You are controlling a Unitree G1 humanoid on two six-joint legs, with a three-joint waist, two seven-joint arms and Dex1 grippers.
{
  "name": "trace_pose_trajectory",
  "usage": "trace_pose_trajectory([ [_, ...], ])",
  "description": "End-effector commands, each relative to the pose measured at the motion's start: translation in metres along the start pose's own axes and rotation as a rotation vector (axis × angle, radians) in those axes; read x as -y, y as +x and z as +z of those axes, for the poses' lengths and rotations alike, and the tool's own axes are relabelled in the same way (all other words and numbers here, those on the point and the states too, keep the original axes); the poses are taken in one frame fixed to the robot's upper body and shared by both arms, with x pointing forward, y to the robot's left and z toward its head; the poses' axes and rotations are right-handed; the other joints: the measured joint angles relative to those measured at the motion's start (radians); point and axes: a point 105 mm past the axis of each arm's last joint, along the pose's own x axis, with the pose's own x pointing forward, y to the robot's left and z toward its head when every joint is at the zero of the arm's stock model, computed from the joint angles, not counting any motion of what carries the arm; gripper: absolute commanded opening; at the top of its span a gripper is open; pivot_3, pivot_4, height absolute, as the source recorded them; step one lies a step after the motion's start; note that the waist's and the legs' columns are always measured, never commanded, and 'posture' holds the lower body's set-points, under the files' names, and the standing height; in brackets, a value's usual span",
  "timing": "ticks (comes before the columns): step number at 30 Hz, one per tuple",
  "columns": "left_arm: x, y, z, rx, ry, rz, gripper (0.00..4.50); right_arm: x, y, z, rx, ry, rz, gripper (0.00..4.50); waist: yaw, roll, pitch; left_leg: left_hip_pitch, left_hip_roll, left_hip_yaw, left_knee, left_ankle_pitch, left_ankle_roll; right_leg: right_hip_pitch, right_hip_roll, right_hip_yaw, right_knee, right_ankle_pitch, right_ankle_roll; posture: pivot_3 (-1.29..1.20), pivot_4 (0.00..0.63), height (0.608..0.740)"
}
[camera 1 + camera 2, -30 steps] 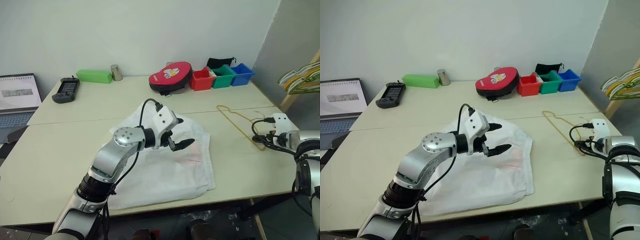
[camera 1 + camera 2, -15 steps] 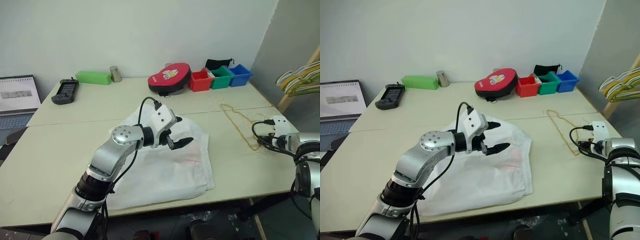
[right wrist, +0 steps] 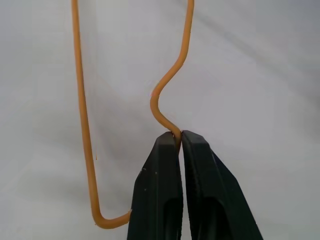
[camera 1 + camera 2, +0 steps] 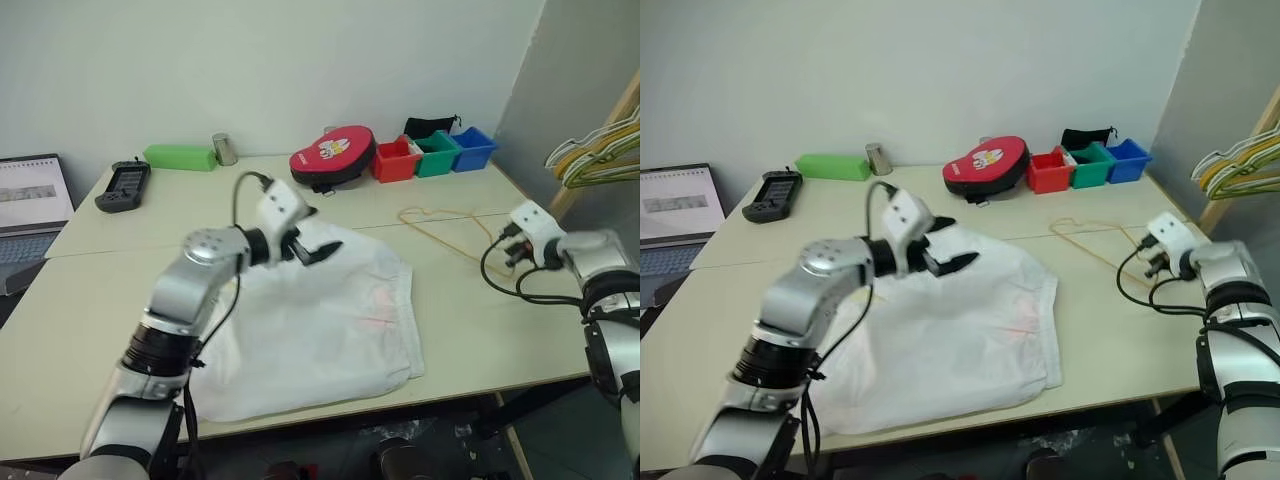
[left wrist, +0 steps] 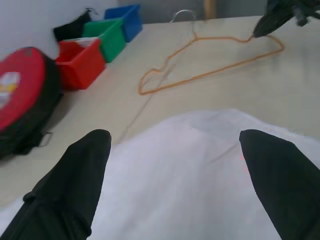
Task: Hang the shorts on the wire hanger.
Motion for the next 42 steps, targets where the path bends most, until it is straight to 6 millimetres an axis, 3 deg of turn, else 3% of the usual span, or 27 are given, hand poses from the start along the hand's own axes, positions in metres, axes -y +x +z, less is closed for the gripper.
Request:
trace_pose_trajectory([
  [1, -0.041, -0.017, 0.021, 0.056, 0.045, 0.089, 4.4, 0.007, -0.008, 0.064, 0.212, -0.225, -0.051, 0.08, 0.0, 0.0, 0.0, 0.0, 0.0, -0.001, 0.0, 0.0, 0.0, 0.0, 0.0, -0.001, 0.0, 0.0, 0.0, -0.05, 0.009, 0.74],
  [6, -0.068, -0.034, 0.043, 0.099, 0.016, -0.021, 4.45, -0.02, -0.023, 0.122, 0.476, -0.638, -0.129, 0.03, 0.004, 0.001, -0.001, -0.007, -0.001, -0.004, 0.0, 0.0, -0.001, -0.007, -0.003, -0.004, 0.002, 0.0, 0.0, -0.05, 0.0, 0.74],
  [10, -0.08, -0.038, 0.05, 0.101, 0.02, -0.069, 4.45, -0.024, -0.035, 0.141, 0.579, -0.73, -0.203, 0.03, 0.014, 0.0, -0.001, -0.017, -0.003, -0.005, 0.001, 0.002, -0.005, -0.019, -0.005, -0.005, 0.008, 0.0, 0.0, -0.06, 0.0, 0.74],
  [15, -0.078, -0.038, 0.04, 0.002, 0.086, -0.173, 4.45, -0.033, -0.051, 0.162, 0.703, -0.825, -0.262, 0.03, 0.018, 0.0, -0.001, -0.016, -0.003, -0.006, 0.001, 0.003, -0.005, -0.018, -0.005, -0.006, 0.01, 0.0, 0.0, -0.07, 0.0, 0.74],
  [21, -0.091, -0.023, 0.03, -0.073, 0.212, -0.124, 4.45, -0.059, -0.075, 0.189, 0.872, -0.963, -0.284, 0.03, 0.015, 0.0, -0.001, -0.015, -0.003, -0.005, 0.003, 0.003, -0.005, -0.018, -0.004, -0.005, 0.014, 0.0, 0.0, -0.1, 0.006, 0.74],
  [25, -0.091, -0.016, 0.02, -0.102, 0.23, -0.129, 4.45, -0.068, -0.079, 0.193, 0.897, -0.973, -0.279, 0.03, 0.013, 0.0, -0.001, -0.015, -0.003, -0.005, 0.003, 0.003, -0.004, -0.018, -0.003, -0.004, 0.014, 0.0, 0.0, -0.1, 0.006, 0.74],
  [32, -0.067, -0.015, -0.012, -0.194, 0.173, -0.315, 4.45, -0.078, -0.087, 0.203, 0.926, -0.961, -0.279, 0.03, -0.01, 0.0, -0.001, -0.016, -0.003, -0.005, 0.003, 0.003, -0.004, -0.018, -0.003, -0.004, 0.014, 0.0, 0.0, -0.13, 0.012, 0.74],
  [35, -0.064, -0.014, -0.019, -0.209, 0.163, -0.318, 4.45, -0.081, -0.092, 0.21, 0.946, -0.969, -0.283, 0.03, -0.017, 0.0, -0.001, -0.015, -0.002, -0.005, 0.003, 0.003, -0.004, -0.018, -0.003, -0.004, 0.014, 0.0, 0.0, -0.13, 0.012, 0.74],
  [42, -0.066, -0.012, -0.02, -0.203, 0.175, -0.295, 3.13, -0.086, -0.098, 0.215, 0.973, -0.998, -0.287, 0.0, -0.037, 0.0, -0.001, -0.015, -0.002, -0.006, 0.004, 0.003, -0.004, -0.018, -0.003, -0.005, 0.016, 0.0, 0.0, -0.14, 0.011, 0.74],
])
